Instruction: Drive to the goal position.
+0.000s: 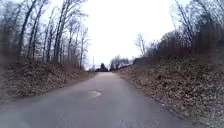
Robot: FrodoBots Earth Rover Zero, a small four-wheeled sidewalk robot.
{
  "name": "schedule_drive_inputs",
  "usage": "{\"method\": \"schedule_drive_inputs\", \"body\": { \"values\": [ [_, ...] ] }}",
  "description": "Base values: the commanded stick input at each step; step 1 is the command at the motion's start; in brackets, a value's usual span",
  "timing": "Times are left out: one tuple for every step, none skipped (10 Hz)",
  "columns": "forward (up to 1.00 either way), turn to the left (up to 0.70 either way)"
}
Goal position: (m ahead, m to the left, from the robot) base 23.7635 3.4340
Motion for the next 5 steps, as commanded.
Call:
{"method": "schedule_drive_inputs", "body": {
  "values": [
    [0.7, 0.0],
    [0.7, 0.0],
    [0.7, 0.0],
    [0.7, 0.0],
    [0.7, 0.0]
  ]
}}
